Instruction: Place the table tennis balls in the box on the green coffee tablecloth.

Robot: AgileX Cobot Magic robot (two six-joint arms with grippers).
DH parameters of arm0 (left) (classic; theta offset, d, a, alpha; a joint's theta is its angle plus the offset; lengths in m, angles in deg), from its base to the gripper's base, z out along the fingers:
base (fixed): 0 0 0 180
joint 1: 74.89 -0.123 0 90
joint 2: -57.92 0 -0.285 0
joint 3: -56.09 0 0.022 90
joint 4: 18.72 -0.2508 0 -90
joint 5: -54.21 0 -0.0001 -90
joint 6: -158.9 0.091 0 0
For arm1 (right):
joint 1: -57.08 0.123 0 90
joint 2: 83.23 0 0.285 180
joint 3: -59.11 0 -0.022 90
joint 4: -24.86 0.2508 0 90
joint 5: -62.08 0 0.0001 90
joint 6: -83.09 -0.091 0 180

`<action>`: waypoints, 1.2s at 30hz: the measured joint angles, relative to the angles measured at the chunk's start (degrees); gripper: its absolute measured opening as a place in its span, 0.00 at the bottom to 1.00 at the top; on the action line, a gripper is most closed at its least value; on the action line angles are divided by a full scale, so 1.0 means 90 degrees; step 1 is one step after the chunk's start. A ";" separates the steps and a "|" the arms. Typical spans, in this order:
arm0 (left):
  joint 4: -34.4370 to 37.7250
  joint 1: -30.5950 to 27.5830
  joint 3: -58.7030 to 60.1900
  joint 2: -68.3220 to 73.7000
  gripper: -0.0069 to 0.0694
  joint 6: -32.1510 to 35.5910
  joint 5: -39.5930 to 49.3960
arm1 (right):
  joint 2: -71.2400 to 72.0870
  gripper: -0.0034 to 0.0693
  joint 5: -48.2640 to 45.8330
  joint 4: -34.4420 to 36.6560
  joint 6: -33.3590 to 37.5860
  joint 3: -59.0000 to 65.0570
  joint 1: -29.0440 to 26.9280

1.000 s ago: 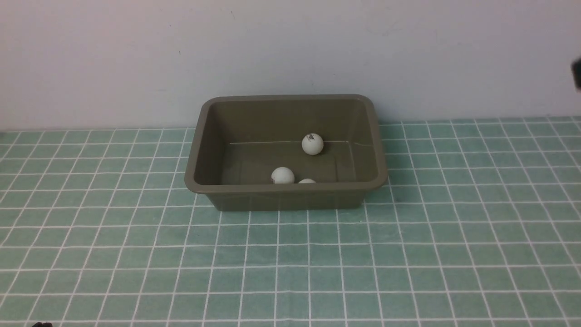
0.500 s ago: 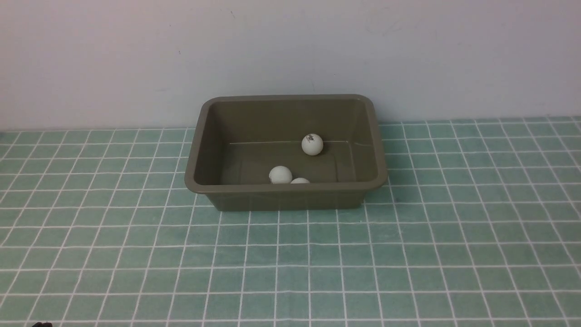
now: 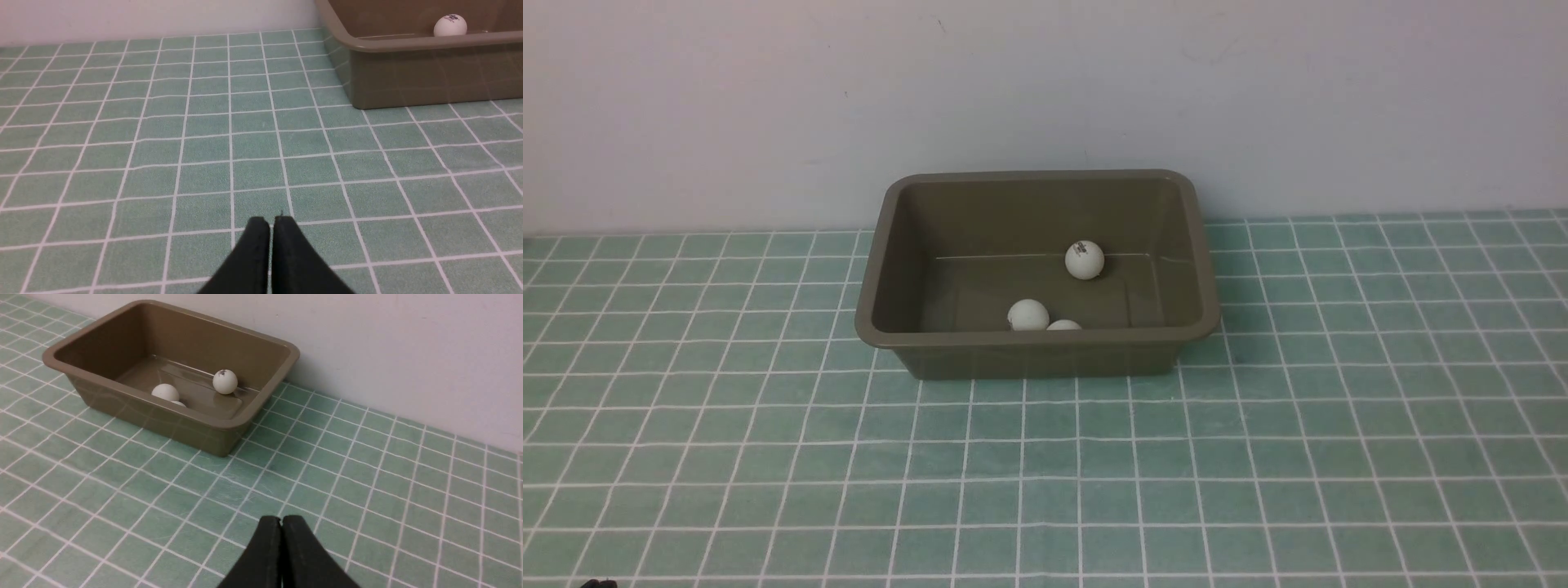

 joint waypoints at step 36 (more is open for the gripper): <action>0.0000 0.0000 0.0000 0.0000 0.09 0.0000 0.0000 | 0.2400 0.02 0.2084 0.0163 0.0000 0.3859 -0.2241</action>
